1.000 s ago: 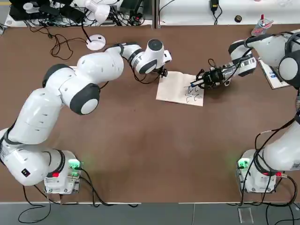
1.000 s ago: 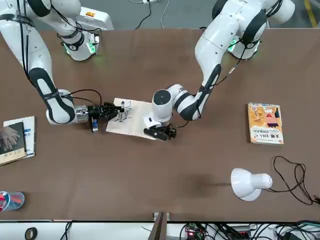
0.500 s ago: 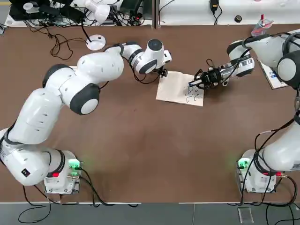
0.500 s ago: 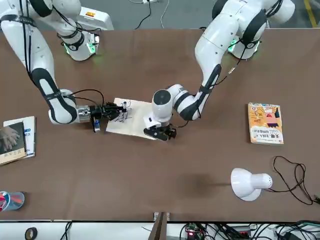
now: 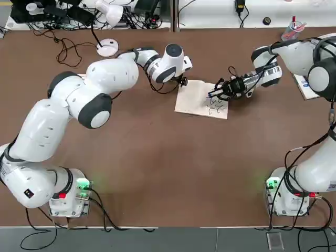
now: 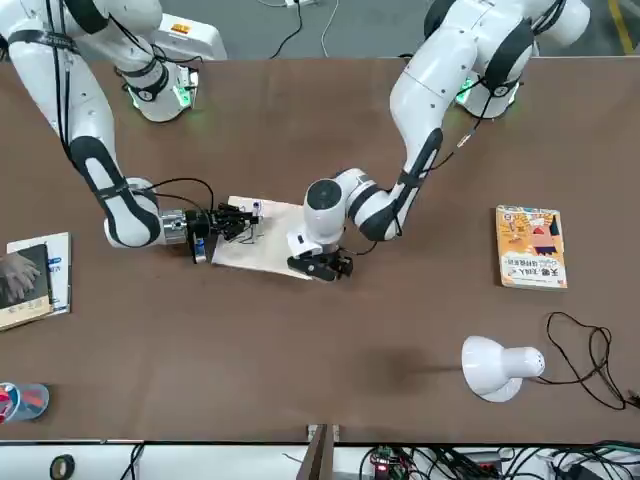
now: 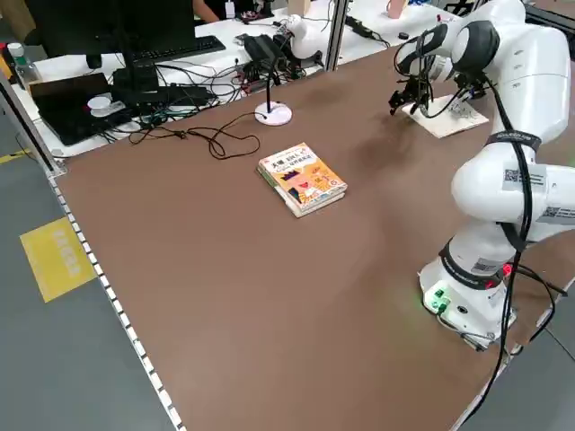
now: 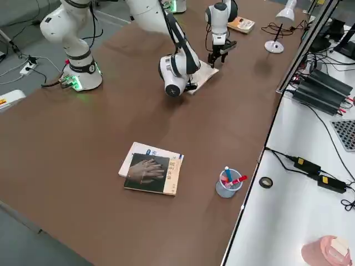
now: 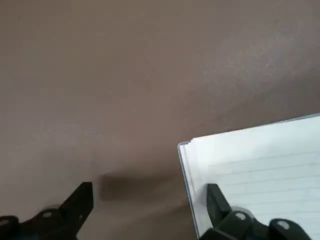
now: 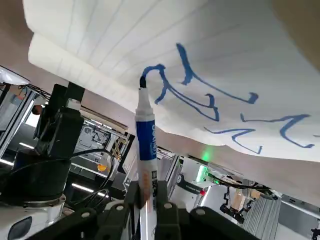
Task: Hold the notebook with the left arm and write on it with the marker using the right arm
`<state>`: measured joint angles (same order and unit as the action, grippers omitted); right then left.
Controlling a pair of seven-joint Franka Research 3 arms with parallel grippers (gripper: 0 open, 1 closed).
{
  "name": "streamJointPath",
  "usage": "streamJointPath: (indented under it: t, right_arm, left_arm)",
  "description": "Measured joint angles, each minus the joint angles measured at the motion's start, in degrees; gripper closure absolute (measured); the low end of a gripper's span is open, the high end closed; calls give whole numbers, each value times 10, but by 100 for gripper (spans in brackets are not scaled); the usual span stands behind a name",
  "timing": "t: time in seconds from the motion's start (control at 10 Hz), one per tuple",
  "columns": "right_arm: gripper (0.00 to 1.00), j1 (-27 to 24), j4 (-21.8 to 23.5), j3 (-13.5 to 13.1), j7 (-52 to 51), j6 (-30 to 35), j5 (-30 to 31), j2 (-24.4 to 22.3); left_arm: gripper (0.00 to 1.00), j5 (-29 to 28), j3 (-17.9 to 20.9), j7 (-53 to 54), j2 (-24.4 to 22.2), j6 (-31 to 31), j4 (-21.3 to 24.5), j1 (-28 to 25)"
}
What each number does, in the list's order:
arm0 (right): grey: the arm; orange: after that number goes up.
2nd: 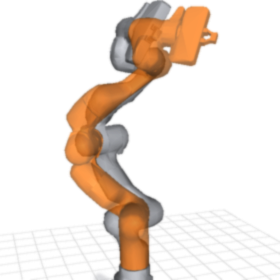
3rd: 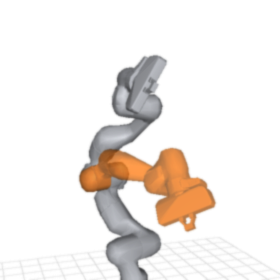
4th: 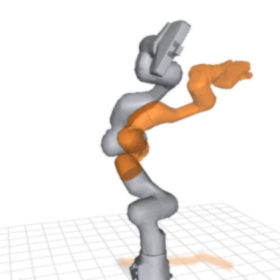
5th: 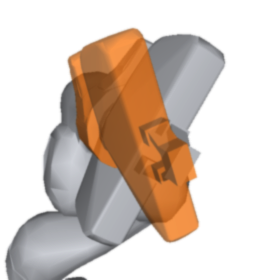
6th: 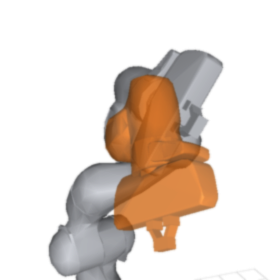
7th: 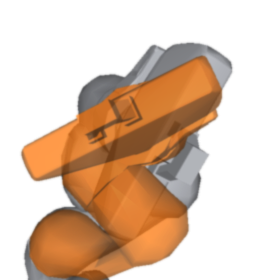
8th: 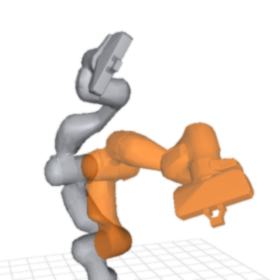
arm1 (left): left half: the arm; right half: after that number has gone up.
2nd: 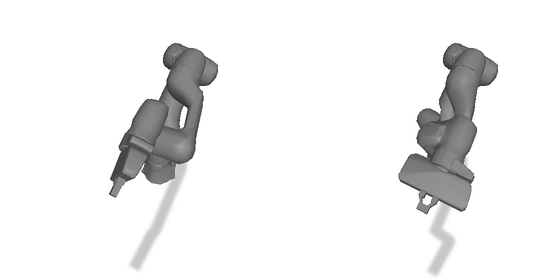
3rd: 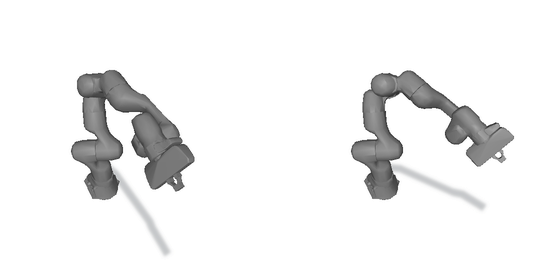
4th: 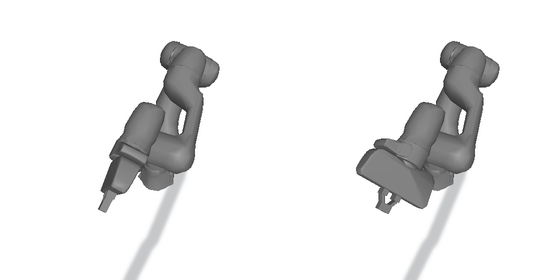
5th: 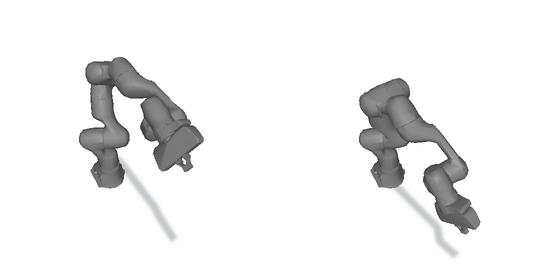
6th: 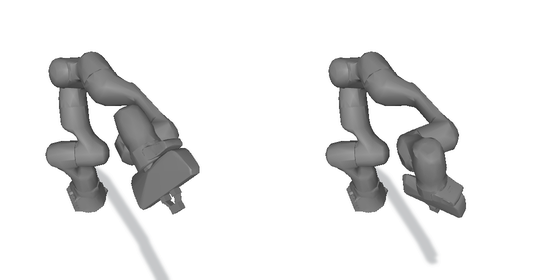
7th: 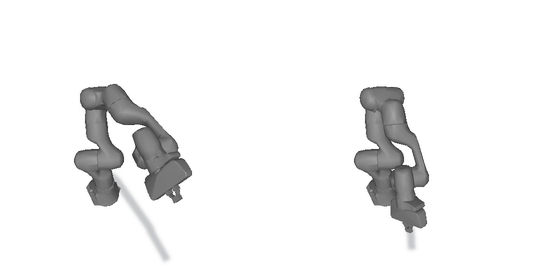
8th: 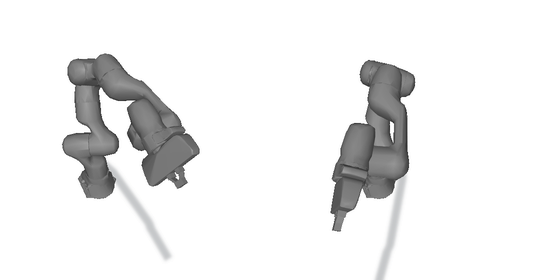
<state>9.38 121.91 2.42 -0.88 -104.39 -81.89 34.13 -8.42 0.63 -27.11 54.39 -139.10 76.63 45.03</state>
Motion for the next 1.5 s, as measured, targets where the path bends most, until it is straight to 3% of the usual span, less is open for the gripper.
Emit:
streamJointPath:
  t: [1.5]
  right_arm:
    - [82, -1, -16, -4, 13, 2, 1, -1]
  left_arm:
    - [0, 0, 0, 0, 0, 0, 0, 0]
